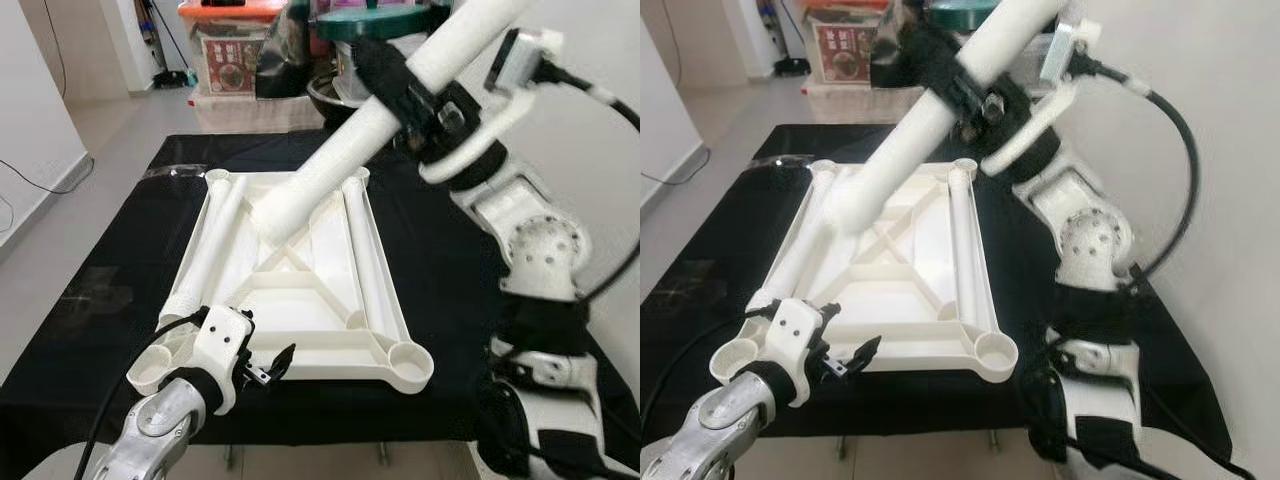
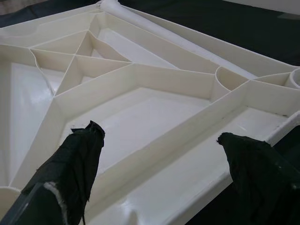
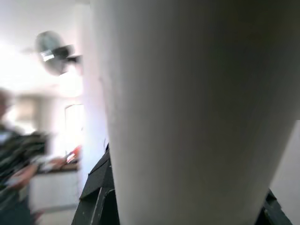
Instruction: Building children table
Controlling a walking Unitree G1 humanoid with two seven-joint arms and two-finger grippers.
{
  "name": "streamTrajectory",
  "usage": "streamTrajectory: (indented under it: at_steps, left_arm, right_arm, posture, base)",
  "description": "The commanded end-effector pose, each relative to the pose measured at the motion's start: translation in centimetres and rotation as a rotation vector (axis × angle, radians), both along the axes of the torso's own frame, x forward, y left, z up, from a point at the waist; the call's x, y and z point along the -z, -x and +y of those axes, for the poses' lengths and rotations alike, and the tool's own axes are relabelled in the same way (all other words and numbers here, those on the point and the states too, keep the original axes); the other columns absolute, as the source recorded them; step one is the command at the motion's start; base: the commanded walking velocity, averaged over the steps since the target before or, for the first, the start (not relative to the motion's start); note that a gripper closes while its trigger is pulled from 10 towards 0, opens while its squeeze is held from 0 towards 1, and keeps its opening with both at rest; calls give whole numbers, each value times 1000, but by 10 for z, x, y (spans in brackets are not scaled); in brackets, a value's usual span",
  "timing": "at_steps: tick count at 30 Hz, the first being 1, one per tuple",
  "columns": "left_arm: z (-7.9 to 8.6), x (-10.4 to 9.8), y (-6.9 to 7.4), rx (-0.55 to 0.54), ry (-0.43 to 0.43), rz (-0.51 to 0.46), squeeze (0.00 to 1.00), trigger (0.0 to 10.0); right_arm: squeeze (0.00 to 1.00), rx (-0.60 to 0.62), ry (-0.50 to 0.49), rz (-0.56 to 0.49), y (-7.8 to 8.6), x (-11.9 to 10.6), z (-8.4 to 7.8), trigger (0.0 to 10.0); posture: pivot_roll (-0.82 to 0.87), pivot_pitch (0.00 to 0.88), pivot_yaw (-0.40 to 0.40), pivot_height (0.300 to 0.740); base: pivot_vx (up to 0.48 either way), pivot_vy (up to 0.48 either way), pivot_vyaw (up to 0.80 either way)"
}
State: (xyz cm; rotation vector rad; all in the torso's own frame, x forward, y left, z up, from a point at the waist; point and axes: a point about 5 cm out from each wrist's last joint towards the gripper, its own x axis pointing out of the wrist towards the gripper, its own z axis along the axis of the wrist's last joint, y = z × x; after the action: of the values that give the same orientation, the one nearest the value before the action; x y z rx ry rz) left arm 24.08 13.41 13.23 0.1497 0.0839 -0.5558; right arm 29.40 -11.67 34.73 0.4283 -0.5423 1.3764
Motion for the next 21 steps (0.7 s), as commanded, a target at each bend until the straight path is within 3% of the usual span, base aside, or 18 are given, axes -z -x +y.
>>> streamTrajectory:
  at_steps: [1,11,19,21]
  left_arm:
    - [2,4,-1,-3,-19,9,0,10000]
    - [0,0,-3,26,17,12,0,10000]
    - [-5,-4,5,130,68,30,0,10000]
    - [-8,-12,9,192,117,32,0,10000]
  right_arm:
    - [0,-83,35,-51,10,2,5,0]
    - [0,-166,33,-81,17,7,4,0]
    - [0,-183,41,-99,21,7,2,0]
    - [0,-163,57,-90,19,10,3,0]
  posture:
    - [42,0,-7,740]
    - [43,0,-2,740]
    - [45,0,-3,740]
    - [46,0,-7,740]
  base:
    - [0,0,0]
    - [0,0,0]
    - [0,0,0]
    - [0,0,0]
